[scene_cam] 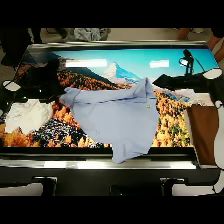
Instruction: Fold the shirts.
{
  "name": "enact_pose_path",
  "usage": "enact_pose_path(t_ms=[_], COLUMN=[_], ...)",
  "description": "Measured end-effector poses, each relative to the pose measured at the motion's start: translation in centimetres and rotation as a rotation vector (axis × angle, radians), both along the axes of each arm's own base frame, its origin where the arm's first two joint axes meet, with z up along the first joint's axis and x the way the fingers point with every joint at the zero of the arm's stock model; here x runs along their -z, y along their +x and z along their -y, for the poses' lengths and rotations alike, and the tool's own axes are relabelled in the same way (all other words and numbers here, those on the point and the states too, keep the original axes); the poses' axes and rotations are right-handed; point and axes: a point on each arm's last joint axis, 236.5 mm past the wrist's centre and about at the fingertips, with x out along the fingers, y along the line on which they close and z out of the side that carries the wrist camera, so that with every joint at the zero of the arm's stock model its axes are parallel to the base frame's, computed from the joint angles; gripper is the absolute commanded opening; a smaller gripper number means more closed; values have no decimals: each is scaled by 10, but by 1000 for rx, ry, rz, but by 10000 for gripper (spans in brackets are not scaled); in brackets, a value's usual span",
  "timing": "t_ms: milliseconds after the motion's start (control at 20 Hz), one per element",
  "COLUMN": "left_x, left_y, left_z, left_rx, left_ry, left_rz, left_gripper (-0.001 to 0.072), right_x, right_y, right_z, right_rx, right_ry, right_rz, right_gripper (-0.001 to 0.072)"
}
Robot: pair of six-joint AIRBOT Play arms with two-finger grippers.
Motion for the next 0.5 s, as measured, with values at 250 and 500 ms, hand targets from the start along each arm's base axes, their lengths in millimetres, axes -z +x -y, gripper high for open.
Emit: enact_pose_path(t_ms=[250, 500], left_x=[51, 88], left_y=[-87, -134], left_z=[27, 85], left_rx=[147, 251], left_ry=[-44, -75], left_rz=[-280, -373], left_gripper=[662, 662], right_x=[60, 114], right_y=[-124, -197], right_z=[35, 27], right_rx=[-170, -150], right_ry=[-175, -168], right_rz=[-355, -504], right_gripper=[690, 689])
